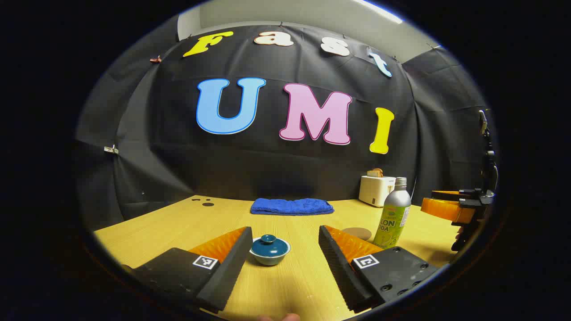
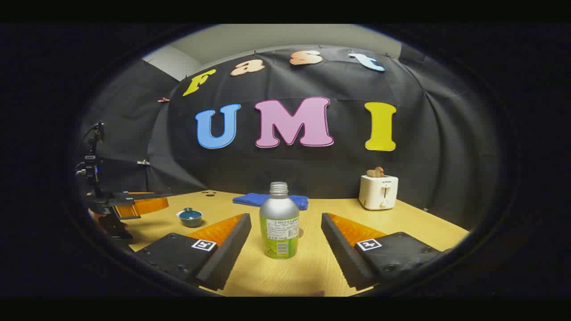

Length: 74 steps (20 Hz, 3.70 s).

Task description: Open the teacup lid with one hand, grasp the water bottle and pour water into the teacup with the other hand; after pouring, place the water bottle on the coaster and then close the teacup lid.

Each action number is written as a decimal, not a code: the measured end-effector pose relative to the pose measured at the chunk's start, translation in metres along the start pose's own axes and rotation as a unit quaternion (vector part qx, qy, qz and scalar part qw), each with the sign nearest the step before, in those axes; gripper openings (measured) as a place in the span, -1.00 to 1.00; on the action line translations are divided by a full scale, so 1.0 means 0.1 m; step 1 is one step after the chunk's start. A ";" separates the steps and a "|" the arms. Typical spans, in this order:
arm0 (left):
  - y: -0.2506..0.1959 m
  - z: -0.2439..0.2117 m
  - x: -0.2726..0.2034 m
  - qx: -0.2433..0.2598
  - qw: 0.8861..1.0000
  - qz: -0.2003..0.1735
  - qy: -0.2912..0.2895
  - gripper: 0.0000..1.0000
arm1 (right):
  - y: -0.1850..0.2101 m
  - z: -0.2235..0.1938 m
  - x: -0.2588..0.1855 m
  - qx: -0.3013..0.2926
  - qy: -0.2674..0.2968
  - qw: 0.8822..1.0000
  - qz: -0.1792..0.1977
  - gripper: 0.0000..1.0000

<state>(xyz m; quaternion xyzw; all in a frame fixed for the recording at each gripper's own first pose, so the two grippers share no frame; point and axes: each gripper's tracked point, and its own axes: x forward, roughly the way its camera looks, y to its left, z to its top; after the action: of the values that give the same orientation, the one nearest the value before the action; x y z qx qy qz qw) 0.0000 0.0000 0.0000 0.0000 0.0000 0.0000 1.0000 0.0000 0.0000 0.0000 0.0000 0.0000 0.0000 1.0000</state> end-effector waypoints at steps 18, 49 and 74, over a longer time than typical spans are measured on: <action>0.07 -0.08 0.27 0.005 1.000 0.003 0.015 0.89 | -0.03 -0.01 0.10 0.002 -0.001 1.000 0.011 0.96; 0.26 -0.33 0.95 -0.010 0.997 -0.017 0.078 -0.37 | -0.10 -0.10 0.18 0.008 0.007 1.000 0.016 0.96; 0.69 -0.10 0.31 -0.092 0.995 0.013 0.025 -0.38 | 0.15 -0.56 0.82 -0.016 0.082 0.996 0.025 0.66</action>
<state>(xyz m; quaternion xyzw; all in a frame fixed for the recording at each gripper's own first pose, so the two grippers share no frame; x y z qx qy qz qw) 0.0310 0.0688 -0.0104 -0.0916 0.0247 0.0130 0.9954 0.0818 0.0147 -0.0560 -0.0164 0.0820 0.0252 0.9962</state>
